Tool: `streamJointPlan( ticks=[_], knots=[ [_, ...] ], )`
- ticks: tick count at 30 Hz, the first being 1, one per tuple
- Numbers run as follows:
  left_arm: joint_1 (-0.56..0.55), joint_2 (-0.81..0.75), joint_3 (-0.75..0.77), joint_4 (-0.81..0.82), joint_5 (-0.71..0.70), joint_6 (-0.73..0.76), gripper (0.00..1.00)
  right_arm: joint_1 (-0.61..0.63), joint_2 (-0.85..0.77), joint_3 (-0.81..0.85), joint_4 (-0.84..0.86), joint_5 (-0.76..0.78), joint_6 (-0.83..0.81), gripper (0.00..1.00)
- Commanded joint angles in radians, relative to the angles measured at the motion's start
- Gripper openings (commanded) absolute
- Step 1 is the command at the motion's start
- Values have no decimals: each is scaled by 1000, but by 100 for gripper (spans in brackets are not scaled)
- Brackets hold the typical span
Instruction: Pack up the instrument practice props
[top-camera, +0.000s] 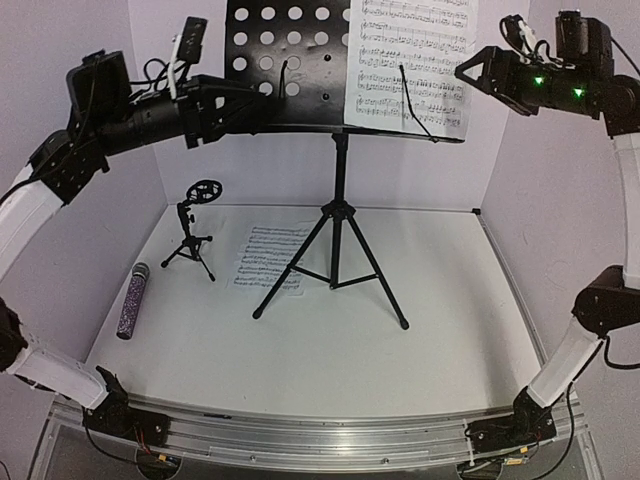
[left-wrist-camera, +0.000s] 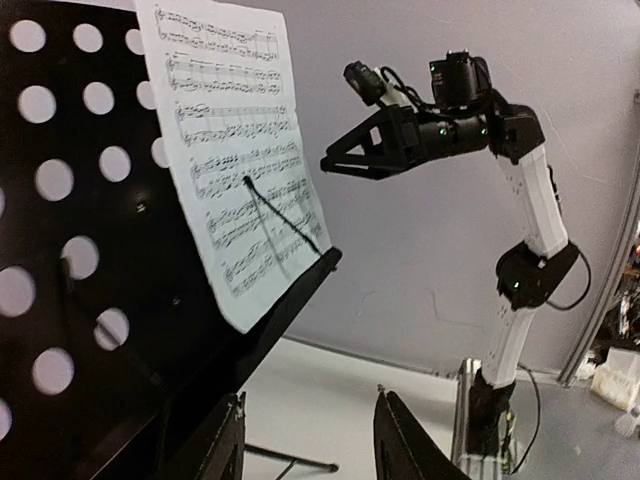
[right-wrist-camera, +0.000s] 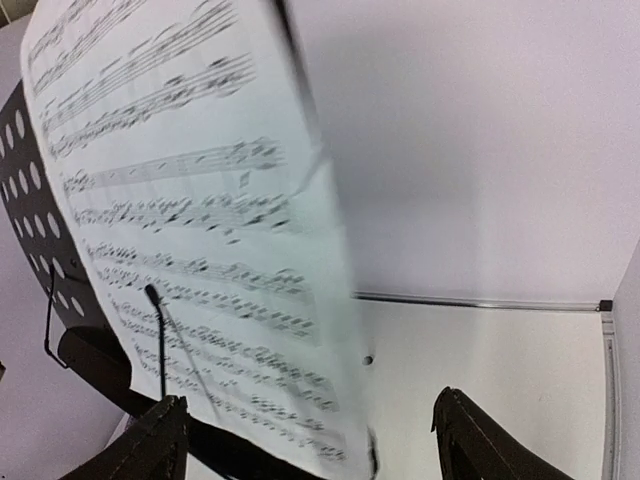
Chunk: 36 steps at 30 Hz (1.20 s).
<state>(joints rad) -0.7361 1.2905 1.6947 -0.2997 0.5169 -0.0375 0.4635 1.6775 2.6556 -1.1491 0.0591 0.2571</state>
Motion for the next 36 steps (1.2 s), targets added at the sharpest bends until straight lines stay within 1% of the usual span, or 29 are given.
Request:
streamJointPlan(
  ticks=[1, 2, 3, 6, 8, 10, 13, 17, 18, 21, 24, 27, 30, 36],
  knots=[
    [-192, 209, 251, -113, -162, -10, 46, -212, -9, -4, 122, -428, 126, 82],
    [-251, 254, 325, -126, -198, -7, 47, -237, -3, -8, 144, -485, 137, 81],
    [-287, 305, 392, -140, -216, -15, 49, -253, -3, -14, 163, -547, 136, 81],
    [-361, 461, 592, -162, -252, -99, 55, -280, -27, -55, 220, -665, 111, 82],
    [-390, 529, 692, -147, -287, -155, 58, -288, -50, -91, 255, -692, 100, 82],
    [-404, 600, 764, -132, -332, -198, 59, -290, -53, -111, 264, -694, 102, 80],
    [-412, 673, 857, -133, -429, -240, 54, -290, -57, -137, 269, -656, 87, 75],
    [-422, 703, 876, -164, -575, -274, 50, -290, -79, -186, 277, -596, 51, 68],
    [-425, 703, 868, -170, -592, -280, 48, -291, -78, -190, 279, -599, 46, 66],
    [-437, 708, 848, -176, -643, -291, 48, -291, -63, -193, 287, -635, 47, 63],
    [-438, 733, 856, -141, -660, -279, 51, -291, -63, -213, 295, -644, 48, 58],
    [-438, 774, 879, -72, -669, -246, 51, -290, -68, -235, 314, -650, 54, 54],
    [-438, 803, 894, -43, -681, -249, 50, -291, -75, -254, 323, -649, 54, 53],
    [-434, 832, 909, 14, -747, -245, 47, -290, -91, -284, 341, -650, 50, 51]
  ],
)
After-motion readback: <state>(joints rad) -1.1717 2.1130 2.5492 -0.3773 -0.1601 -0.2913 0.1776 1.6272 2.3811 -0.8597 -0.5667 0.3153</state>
